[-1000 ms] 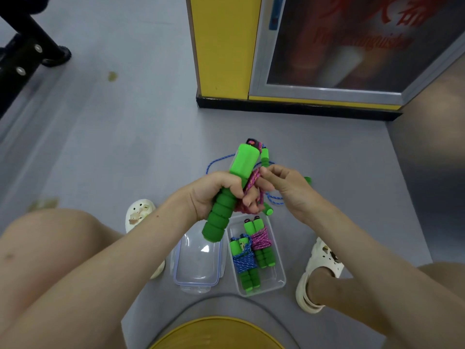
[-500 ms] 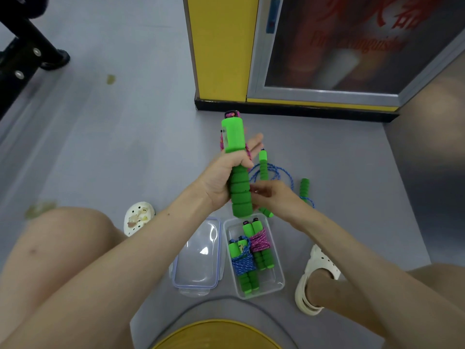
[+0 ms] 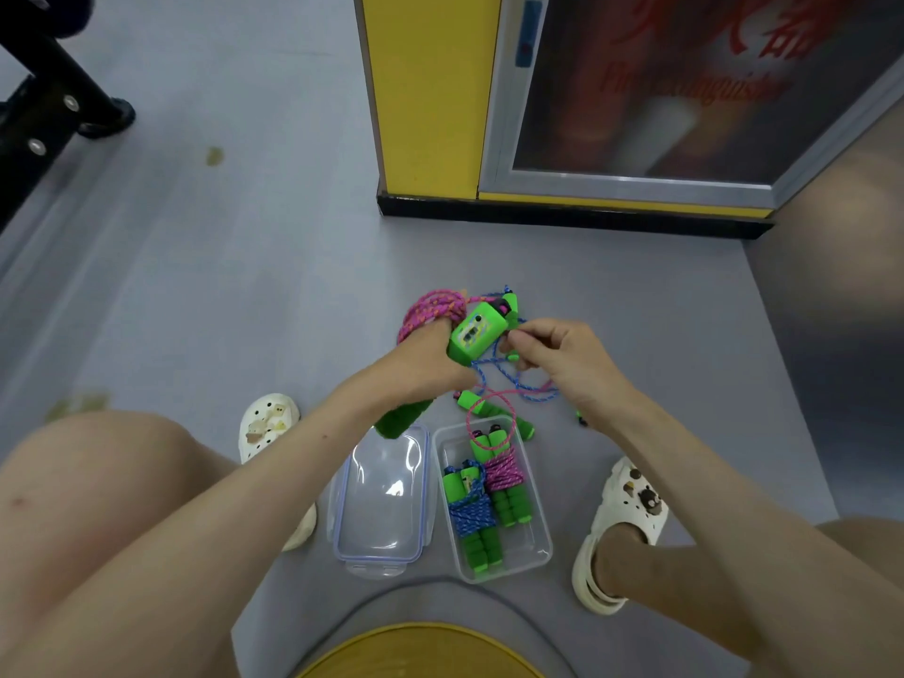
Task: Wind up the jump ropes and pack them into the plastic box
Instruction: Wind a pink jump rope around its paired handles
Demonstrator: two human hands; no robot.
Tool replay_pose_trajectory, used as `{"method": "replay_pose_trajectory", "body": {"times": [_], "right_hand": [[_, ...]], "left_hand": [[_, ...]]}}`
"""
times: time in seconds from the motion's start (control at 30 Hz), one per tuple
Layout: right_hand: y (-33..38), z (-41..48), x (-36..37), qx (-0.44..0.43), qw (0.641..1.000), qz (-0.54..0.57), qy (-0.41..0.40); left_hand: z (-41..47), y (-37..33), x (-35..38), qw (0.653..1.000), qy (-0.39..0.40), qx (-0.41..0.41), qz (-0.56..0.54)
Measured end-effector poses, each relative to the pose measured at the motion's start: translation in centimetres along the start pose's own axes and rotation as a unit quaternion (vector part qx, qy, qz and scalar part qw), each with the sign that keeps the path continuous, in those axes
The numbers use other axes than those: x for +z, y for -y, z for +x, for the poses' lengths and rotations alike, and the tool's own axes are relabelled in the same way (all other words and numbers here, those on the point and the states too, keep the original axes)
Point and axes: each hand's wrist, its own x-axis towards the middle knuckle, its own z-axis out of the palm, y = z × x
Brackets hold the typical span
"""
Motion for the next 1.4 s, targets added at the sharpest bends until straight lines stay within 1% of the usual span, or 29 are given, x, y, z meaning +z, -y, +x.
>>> {"method": "replay_pose_trajectory", "body": {"times": [0.07,0.1,0.2,0.27,0.33,0.43,0.53,0.6,0.67,0.7,0.77,0.87,0.93,1.0,1.03,1.1,1.17,1.2,1.23,1.33,1.4], "right_hand": [[-0.1,0.1,0.0,0.007,1.0,0.017,-0.017],[-0.1,0.1,0.0,0.012,0.999,0.026,-0.019],[-0.1,0.2,0.3,0.023,0.998,0.054,-0.024],[0.1,0.2,0.4,0.022,0.995,0.088,-0.029],[0.0,0.4,0.4,0.018,0.993,0.112,-0.017],[-0.1,0.2,0.5,0.033,0.983,0.18,0.017],[0.1,-0.3,1.0,0.08,0.964,0.249,0.04],[-0.1,-0.6,1.5,0.079,0.966,0.241,0.057],[-0.8,-0.6,2.3,0.067,0.981,0.176,0.041],[-1.1,-0.6,2.5,0.071,0.986,0.149,0.03],[-1.6,-0.5,2.9,0.1,0.986,0.129,0.029],[-1.7,-0.6,2.7,0.123,0.987,0.09,0.056],[-1.1,-0.9,2.5,0.127,0.985,0.09,0.08],[-0.7,-1.1,2.4,0.123,0.983,0.092,0.098],[-0.6,-1.2,2.4,0.118,0.983,0.087,0.107],[-0.7,-1.4,2.2,0.107,0.984,0.073,0.119],[-0.7,-1.3,2.0,0.099,0.986,0.061,0.121],[-0.6,-1.3,1.9,0.096,0.986,0.058,0.12],[-0.6,-1.2,1.8,0.094,0.987,0.057,0.117],[-0.5,-0.8,1.5,0.087,0.988,0.08,0.1],[-0.6,-0.4,1.2,0.08,0.988,0.102,0.083]], "left_hand": [[-0.3,0.0,0.1,0.996,0.069,-0.029,-0.047],[-0.4,0.0,0.1,0.993,0.089,-0.029,-0.07],[-1.0,-0.2,0.0,0.977,0.15,0.003,-0.154],[-1.3,-0.3,0.1,0.947,0.21,0.029,-0.243],[-1.5,-0.3,0.4,0.909,0.263,0.048,-0.319],[-1.7,-0.5,0.7,0.839,0.333,0.088,-0.422],[-1.4,-0.7,1.4,0.771,0.351,0.113,-0.519],[-1.1,-1.1,1.7,0.756,0.339,0.124,-0.546],[-1.0,-1.7,1.8,0.753,0.298,0.119,-0.575],[-0.9,-1.9,1.9,0.758,0.26,0.103,-0.59],[-0.7,-2.0,2.2,0.764,0.185,0.079,-0.613],[-0.8,-2.4,2.3,0.774,0.133,0.085,-0.614],[-1.1,-2.8,2.1,0.805,0.098,0.083,-0.579],[-1.1,-2.9,1.7,0.857,0.049,0.068,-0.509],[-0.9,-2.7,1.6,0.887,0.022,0.061,-0.456],[-0.8,-2.3,1.1,0.943,-0.033,0.043,-0.329],[-0.4,-1.7,0.9,0.981,-0.066,0.041,-0.176],[-0.3,-1.4,0.9,0.99,-0.076,0.041,-0.109],[-0.1,-0.9,1.1,0.993,-0.08,0.044,-0.069],[0.2,0.2,1.3,0.997,-0.062,0.046,-0.011],[0.2,0.7,1.1,0.999,-0.029,0.015,0.023]]}}
